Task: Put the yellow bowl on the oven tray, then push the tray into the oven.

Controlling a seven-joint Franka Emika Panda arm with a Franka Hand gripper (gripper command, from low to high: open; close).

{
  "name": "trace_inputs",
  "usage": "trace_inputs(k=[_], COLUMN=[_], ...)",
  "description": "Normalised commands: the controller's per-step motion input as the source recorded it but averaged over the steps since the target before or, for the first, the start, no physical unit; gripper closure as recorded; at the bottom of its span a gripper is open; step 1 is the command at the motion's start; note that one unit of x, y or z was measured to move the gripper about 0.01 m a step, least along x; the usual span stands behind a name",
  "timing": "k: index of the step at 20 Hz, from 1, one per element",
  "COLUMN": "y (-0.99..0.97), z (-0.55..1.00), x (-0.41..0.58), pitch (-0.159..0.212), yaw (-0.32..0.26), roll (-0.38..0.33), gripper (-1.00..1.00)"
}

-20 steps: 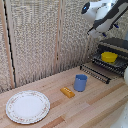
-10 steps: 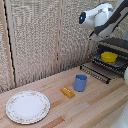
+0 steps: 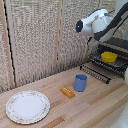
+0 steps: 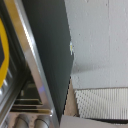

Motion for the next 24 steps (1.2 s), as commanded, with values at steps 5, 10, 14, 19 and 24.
trace_inputs(k=[5, 10, 14, 19, 24], y=[0.46, 0.36, 0.25, -0.14, -0.49], z=[-0.31, -0.44, -0.47, -0.15, -0.01], x=[0.361, 0.301, 0.342, -0.079, -0.341], pitch=[0.147, 0.265, 0.214, 0.043, -0.050], yaw=[0.138, 0.095, 0.083, -0.002, -0.018], roll=[-0.148, -0.148, -0.080, 0.013, 0.080], gripper=[-1.00, -1.00, -1.00, -1.00, -1.00])
